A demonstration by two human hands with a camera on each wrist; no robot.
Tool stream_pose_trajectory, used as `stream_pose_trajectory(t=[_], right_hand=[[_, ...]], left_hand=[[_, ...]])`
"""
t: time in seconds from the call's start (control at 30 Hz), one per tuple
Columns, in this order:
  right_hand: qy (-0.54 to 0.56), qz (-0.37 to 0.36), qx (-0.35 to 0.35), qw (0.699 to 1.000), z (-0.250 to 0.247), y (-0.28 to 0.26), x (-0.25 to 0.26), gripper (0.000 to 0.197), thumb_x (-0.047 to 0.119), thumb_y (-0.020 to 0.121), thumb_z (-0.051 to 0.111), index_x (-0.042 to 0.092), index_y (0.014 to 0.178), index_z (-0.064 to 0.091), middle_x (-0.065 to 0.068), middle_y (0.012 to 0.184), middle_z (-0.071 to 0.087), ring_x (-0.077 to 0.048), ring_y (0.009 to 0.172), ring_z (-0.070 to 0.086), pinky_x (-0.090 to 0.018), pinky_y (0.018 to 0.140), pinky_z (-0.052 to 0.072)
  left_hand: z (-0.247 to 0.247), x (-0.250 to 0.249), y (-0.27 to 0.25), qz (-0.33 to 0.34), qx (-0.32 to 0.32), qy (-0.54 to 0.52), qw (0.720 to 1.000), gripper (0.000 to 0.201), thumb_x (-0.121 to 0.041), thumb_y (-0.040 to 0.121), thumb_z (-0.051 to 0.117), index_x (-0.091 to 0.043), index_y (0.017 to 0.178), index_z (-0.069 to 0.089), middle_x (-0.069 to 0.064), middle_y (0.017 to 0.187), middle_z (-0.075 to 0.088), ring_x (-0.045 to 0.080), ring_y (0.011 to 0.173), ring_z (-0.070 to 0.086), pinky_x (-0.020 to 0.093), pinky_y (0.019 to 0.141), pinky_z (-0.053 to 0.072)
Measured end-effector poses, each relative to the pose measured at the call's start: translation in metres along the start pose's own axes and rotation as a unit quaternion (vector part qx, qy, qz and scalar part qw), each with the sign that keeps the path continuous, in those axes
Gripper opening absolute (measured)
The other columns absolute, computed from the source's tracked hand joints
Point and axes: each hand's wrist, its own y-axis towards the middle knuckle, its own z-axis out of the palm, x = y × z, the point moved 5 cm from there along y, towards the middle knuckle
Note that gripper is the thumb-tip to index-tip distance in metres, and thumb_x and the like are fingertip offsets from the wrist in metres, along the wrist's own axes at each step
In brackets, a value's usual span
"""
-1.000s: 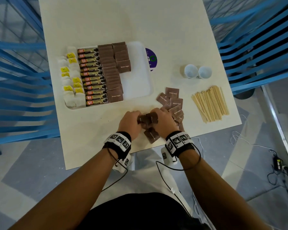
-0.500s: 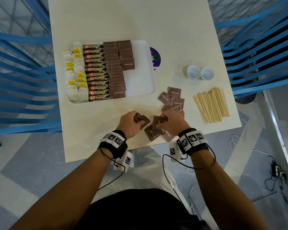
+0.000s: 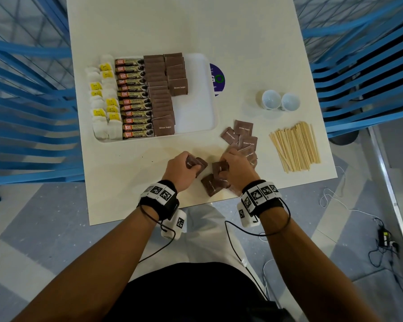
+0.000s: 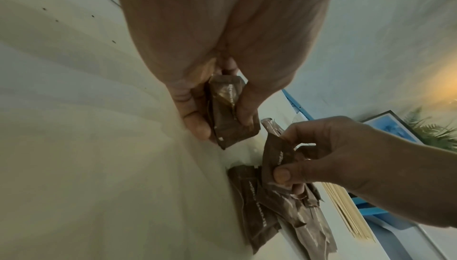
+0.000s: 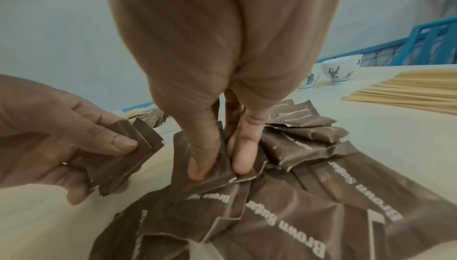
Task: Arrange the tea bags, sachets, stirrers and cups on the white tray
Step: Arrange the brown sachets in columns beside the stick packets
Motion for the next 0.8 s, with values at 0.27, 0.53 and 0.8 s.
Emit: stream_pose_trajectory(t=[0.27,0.53,0.8], right_hand=[[0.083,0.034,-0.052,0.995,-0.019,0.017,0.0,0.024,0.012,0.079,0.081,0.012,0.099,0.067,0.004,0.093,0.06,-0.016,0.085,0.058,-0.011,0.067,0.037],[0.101,0.036,-0.09,0.99,-0.026,0.033,-0.003,0.021,0.012,0.085,0.076,0.013,0.105,0.069,0.002,0.112,0.064,-0.012,0.097,0.059,-0.027,0.091,0.051],[-0.06,-0.014,-0.008,0.998,-0.02,0.048,0.004,0.035,0.006,0.087,0.067,0.016,0.119,0.06,-0.003,0.127,0.057,-0.026,0.122,0.048,-0.04,0.101,0.043]], left_hand=[[-0.012,-0.006,0.001,-0.026,-0.045,-0.064,0.997,0.012,-0.005,0.095,0.066,-0.009,0.105,0.061,-0.001,0.093,0.066,-0.001,0.071,0.063,0.006,0.053,0.046],[-0.018,-0.002,0.016,-0.064,-0.062,-0.057,0.994,0.027,-0.01,0.098,0.06,-0.008,0.125,0.058,0.006,0.117,0.067,0.019,0.086,0.063,0.01,0.055,0.049],[-0.014,-0.006,0.026,-0.09,-0.051,-0.058,0.993,0.032,-0.01,0.099,0.056,-0.01,0.131,0.058,0.008,0.126,0.065,0.027,0.112,0.061,0.016,0.082,0.045]])
